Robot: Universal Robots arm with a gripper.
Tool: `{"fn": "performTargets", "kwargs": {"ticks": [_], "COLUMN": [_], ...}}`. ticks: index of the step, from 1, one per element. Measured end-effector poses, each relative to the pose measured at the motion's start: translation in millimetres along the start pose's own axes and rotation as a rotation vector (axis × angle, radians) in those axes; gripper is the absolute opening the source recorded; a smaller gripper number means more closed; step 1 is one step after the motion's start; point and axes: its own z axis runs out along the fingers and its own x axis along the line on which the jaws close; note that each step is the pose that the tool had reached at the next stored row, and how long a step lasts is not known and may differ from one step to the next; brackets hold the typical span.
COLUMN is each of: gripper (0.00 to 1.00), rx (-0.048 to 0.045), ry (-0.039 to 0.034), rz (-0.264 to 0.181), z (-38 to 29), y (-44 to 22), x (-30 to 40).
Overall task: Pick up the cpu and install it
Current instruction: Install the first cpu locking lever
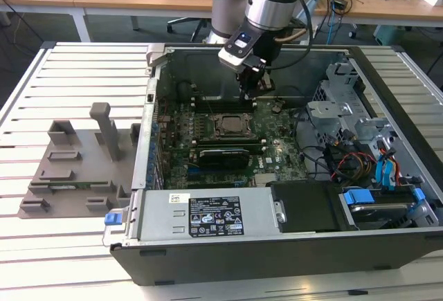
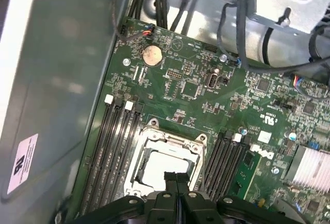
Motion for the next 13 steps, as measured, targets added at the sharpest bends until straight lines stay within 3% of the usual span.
{"fn": "performTargets", "kwargs": {"ticks": [13], "gripper": [0.11], "rx": [-0.0042], "ry": [-0.0168], "rz": [-0.154], "z": [0.0], "y": [0.0], "x": [0.0]}}
